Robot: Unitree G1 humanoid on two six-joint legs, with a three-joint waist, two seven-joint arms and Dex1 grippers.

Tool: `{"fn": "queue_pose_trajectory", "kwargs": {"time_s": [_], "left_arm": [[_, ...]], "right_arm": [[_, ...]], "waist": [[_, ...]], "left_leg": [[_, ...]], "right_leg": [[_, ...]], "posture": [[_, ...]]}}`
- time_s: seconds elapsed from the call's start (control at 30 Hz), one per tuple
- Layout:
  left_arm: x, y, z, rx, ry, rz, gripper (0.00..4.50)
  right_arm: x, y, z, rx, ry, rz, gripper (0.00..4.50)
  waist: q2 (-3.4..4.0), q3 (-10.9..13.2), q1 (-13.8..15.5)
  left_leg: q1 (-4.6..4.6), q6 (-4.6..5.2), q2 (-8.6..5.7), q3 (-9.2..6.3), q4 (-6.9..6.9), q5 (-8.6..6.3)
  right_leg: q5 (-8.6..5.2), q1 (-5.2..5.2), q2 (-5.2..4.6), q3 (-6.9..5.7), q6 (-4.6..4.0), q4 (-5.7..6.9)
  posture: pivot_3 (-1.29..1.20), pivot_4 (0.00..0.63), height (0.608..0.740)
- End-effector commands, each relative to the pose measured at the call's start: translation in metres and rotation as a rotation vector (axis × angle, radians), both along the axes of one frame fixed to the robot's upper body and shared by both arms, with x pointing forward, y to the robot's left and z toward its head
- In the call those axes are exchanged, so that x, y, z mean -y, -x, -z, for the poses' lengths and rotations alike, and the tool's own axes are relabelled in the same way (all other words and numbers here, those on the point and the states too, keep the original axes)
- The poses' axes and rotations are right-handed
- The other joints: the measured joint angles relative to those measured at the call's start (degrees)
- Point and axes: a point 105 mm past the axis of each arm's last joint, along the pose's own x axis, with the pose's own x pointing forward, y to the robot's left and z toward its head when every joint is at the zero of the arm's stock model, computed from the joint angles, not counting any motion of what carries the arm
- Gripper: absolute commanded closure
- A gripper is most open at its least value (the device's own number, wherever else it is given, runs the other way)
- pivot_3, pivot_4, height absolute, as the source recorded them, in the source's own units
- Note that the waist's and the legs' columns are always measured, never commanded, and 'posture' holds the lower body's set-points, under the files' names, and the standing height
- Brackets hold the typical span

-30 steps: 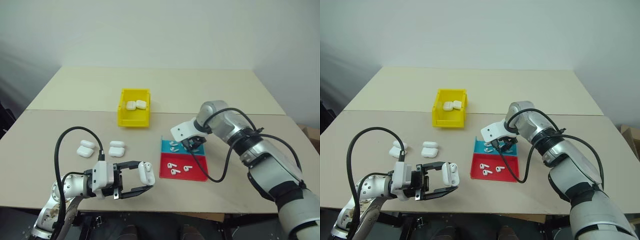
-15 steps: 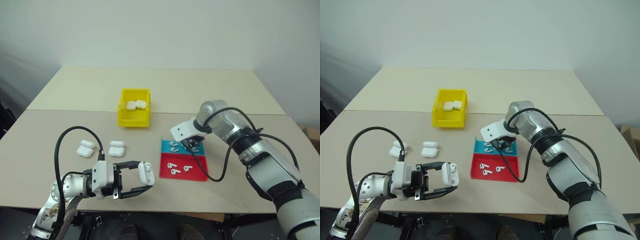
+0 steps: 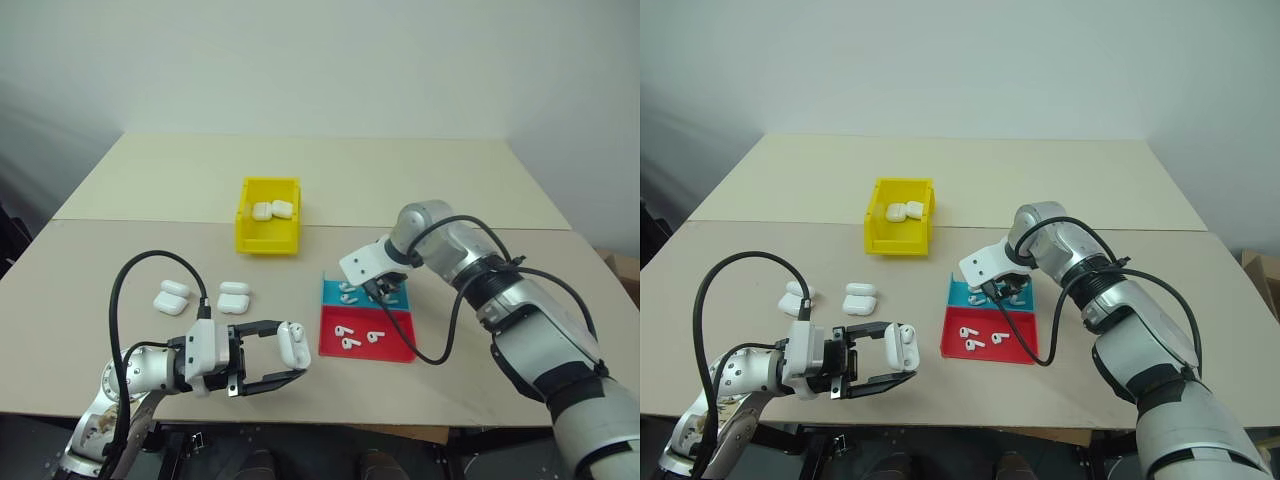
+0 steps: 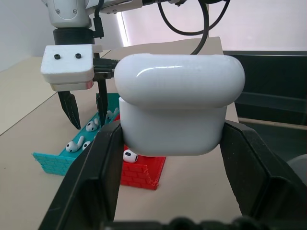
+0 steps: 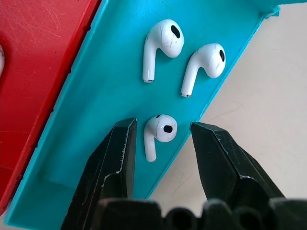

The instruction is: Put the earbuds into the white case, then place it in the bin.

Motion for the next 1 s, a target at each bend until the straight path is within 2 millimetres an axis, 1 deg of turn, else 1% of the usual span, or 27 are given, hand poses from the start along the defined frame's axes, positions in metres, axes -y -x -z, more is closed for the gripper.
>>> {"fn": "queue_pose_trajectory", "kwargs": {"time_s": [0.03, 0.47, 1.0], "left_arm": [[0.0033, 0.0042, -0.0062, 0.032, -0.007, 0.019, 1.75], [0.0031, 0.0033, -0.0067, 0.035, -0.008, 0.021, 1.75], [0.0036, 0.0033, -0.0064, 0.034, -0.009, 0.020, 1.75]], "right_arm": [[-0.0003, -0.0016, -0.0119, 0.028, -0.015, -0.013, 2.86], [0.0031, -0.0028, -0.0087, 0.037, -0.007, -0.013, 2.86], [0.0015, -0.0019, -0.0068, 0.049, -0.004, -0.038, 2.86]], "waist": [[0.00, 0.00, 0.00], [0.00, 0.00, 0.00], [0.00, 0.00, 0.00]], "left_leg": [[0.00, 0.00, 0.00, 0.00, 0.00, 0.00], [0.00, 0.00, 0.00, 0.00, 0.00, 0.00], [0.01, 0.00, 0.00, 0.00, 0.00, 0.00]], "right_leg": [[0.00, 0.00, 0.00, 0.00, 0.00, 0.00], [0.00, 0.00, 0.00, 0.00, 0.00, 0.01], [0.00, 0.00, 0.00, 0.00, 0.00, 0.02]], "posture": [[0.00, 0.150, 0.740], [0.00, 0.150, 0.740], [0.00, 0.150, 0.740]]}}
